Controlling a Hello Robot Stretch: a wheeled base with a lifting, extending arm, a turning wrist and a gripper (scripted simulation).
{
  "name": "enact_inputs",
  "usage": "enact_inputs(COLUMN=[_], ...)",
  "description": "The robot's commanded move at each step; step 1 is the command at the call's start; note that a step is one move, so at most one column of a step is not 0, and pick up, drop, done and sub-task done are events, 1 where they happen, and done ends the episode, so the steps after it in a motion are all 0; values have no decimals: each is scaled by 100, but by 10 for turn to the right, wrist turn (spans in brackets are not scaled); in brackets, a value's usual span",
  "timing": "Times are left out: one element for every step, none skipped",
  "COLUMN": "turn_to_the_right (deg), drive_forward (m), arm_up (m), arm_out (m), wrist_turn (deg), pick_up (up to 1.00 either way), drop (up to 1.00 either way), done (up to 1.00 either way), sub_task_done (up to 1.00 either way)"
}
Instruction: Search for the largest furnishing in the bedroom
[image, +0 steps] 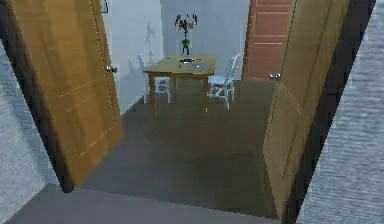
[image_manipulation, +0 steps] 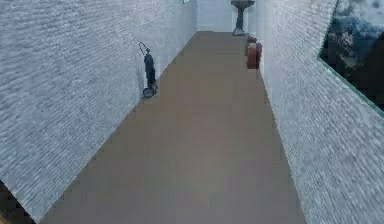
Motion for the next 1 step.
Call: enact_inputs(turn_to_the_right=[0], drive_forward=[75], arm_up=[0], arm_out=[0], wrist_turn=[0], pick_up=[0], drop=[0], done=[0], sub_task_done=[0])
